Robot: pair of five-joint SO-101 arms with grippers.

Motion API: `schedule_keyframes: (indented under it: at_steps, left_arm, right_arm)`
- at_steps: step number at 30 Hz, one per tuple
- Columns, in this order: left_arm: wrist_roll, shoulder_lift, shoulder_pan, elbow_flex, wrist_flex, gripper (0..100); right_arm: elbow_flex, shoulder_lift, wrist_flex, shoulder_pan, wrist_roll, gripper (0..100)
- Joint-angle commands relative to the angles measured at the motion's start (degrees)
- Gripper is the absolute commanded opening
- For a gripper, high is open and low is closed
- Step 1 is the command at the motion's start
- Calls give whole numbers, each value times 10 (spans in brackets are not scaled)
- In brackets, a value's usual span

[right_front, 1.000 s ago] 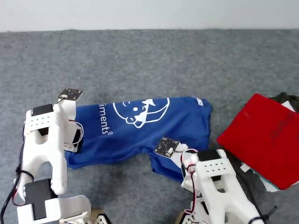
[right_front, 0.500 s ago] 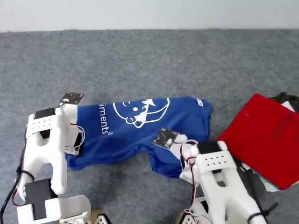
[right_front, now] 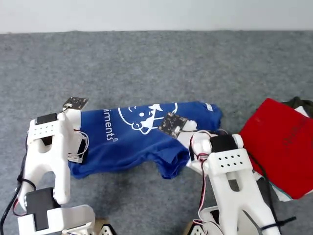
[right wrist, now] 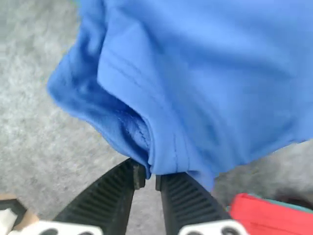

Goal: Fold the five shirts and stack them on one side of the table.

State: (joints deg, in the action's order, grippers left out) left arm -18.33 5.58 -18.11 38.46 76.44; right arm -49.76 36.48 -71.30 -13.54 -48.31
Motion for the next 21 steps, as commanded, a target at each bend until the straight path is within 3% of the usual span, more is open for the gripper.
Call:
schedule_keyframes:
  at_steps: [1,8,13,21]
  left_arm:
    - [1,18,5,0,-5,73]
    - [1,18,5,0,-5,73]
    - [1,18,5,0,-5,73]
    - [1,18,6,0,-5,73]
  right_arm:
    - [32,-2,30,-6,-7,11]
    - [32,-2,80,-3,-3,11]
    - [39,-15,121,4,78,11]
    - [200,-211,90,15,127,11]
